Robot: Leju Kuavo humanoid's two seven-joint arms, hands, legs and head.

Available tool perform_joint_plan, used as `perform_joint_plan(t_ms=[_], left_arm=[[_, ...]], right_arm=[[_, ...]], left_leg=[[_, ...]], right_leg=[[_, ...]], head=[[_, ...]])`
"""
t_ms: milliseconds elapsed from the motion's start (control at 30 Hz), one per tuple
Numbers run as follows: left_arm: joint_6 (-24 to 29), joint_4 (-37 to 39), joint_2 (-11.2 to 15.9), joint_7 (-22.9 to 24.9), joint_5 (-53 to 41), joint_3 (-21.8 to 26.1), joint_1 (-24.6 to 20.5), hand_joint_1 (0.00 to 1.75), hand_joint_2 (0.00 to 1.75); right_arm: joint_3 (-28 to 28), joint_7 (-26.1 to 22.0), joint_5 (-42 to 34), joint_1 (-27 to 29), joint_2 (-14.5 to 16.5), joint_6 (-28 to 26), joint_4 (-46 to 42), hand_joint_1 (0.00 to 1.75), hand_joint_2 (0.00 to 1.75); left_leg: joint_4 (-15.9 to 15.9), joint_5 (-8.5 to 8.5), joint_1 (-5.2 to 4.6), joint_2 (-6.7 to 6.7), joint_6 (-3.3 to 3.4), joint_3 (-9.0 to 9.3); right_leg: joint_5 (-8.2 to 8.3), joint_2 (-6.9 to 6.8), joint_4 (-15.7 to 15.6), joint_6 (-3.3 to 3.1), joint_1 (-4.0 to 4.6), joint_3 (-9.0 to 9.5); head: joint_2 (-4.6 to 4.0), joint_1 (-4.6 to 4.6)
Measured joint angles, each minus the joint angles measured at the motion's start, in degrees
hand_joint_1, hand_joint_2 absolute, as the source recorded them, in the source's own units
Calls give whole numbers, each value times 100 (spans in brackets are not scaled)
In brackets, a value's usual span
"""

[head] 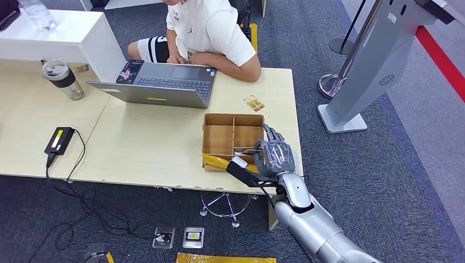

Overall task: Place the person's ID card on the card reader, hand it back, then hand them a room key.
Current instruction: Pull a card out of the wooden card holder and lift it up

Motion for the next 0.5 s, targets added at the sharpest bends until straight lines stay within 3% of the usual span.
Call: perform_joint_plan(t_ms=[500], left_arm=[[8, 0, -13, -13, 22, 1, 11, 0, 175]], right_arm=[[-192, -268, -400, -78, 111, -105, -50, 175, 175]], left_leg=[[0, 0, 0, 0, 0, 0]], right_leg=[[0, 1, 0, 0, 0, 0]], head=[[0, -1]])
